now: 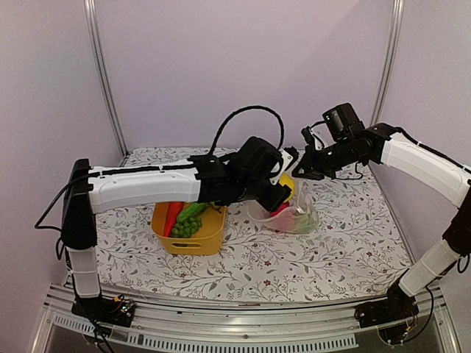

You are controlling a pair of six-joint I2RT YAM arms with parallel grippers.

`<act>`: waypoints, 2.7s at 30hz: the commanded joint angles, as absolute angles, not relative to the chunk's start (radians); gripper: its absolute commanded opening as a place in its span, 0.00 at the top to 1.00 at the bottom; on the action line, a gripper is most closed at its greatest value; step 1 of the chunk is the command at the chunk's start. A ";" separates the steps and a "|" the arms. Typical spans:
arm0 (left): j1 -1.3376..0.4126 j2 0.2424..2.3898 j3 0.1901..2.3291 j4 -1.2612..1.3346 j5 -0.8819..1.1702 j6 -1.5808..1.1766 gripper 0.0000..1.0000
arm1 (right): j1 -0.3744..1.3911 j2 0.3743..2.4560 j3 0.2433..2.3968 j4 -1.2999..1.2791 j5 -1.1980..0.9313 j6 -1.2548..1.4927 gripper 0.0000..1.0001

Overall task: Place the food in the zip-top bag and seal the zipper
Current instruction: Place the fake fruit in the zipper food storage bag, then adjust the zipper food storage bag at the center of the board.

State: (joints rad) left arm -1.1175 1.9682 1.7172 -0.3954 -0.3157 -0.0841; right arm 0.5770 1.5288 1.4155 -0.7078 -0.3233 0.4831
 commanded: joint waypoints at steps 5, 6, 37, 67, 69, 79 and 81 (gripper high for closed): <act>-1.065 2.032 1.815 -0.467 -0.481 -0.244 0.10 | 0.584 1.526 1.438 -0.682 -0.352 0.505 1.00; -1.066 2.021 1.817 -0.466 -0.477 -0.247 0.09 | 0.584 1.526 1.438 -0.683 -0.354 0.505 1.00; -1.032 1.699 1.399 -0.527 -0.230 -0.686 0.46 | 0.586 1.563 1.451 -0.692 -0.385 0.501 1.00; -0.897 1.931 1.769 -0.382 0.110 -0.656 1.00 | 0.641 1.628 1.551 -0.972 -0.150 0.466 0.86; -0.896 1.927 1.769 -0.383 0.107 -0.644 1.00 | 0.642 1.644 1.555 -0.970 -0.151 0.472 0.83; -0.890 1.902 1.756 -0.395 0.099 -0.639 1.00 | 0.641 1.609 1.543 -0.986 -0.127 0.521 0.63; -0.890 1.894 1.759 -0.386 0.094 -0.638 1.00 | 0.641 1.599 1.507 -0.960 -0.149 0.530 0.59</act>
